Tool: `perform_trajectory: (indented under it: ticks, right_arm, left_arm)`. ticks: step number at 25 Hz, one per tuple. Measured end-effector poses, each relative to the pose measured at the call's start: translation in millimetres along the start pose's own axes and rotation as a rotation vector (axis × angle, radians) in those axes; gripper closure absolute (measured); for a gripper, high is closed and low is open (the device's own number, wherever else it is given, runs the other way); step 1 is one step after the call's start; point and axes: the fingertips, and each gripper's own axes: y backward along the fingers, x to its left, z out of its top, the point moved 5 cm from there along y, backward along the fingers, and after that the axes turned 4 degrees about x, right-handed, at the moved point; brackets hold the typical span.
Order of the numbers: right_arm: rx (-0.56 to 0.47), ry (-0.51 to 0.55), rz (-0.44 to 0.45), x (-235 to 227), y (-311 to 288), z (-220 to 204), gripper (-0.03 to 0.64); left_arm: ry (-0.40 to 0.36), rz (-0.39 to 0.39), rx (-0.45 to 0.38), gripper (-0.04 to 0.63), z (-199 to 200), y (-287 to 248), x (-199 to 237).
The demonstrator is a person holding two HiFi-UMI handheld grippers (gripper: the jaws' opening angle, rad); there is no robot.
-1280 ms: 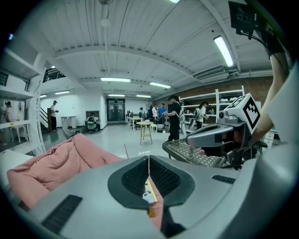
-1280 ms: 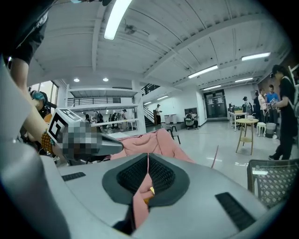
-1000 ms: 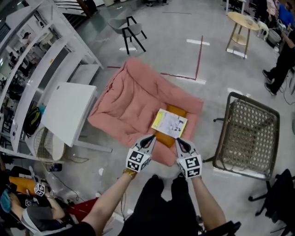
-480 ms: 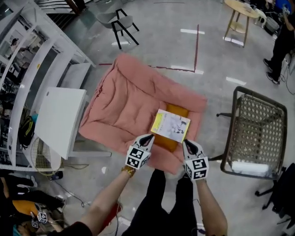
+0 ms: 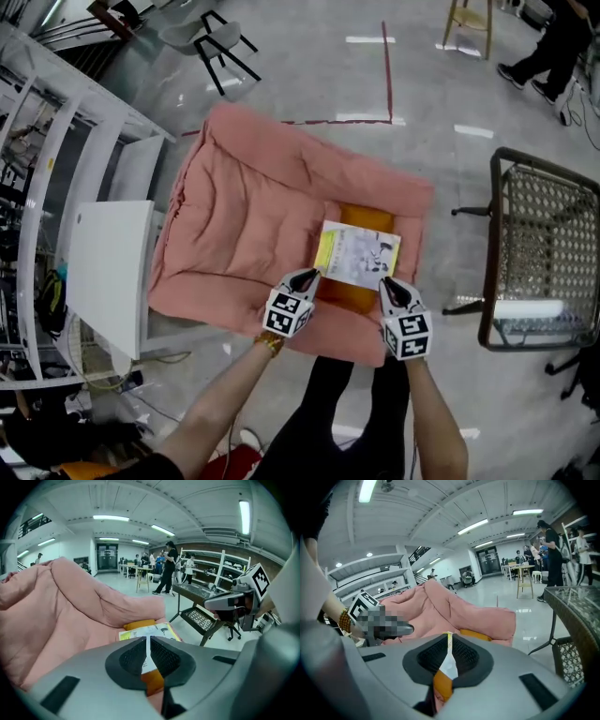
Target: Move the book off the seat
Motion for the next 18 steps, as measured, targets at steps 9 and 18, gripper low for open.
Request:
perform_trajectory:
  ticks: [9,18]
  right_arm:
    - [0.044,-0.079,-0.065,-22.6,-51.5,-30.9,0.598]
    - [0.097,-0.170,-0.067,-52.8,-98.7,-67.8,0.474]
  left_arm:
    - [-0.006,-0.050,0.063,0.578,-27.1,-54.8,45.9]
    - [0.034,-0.085,0.137,0.482,-59.2,-106.1,85.8]
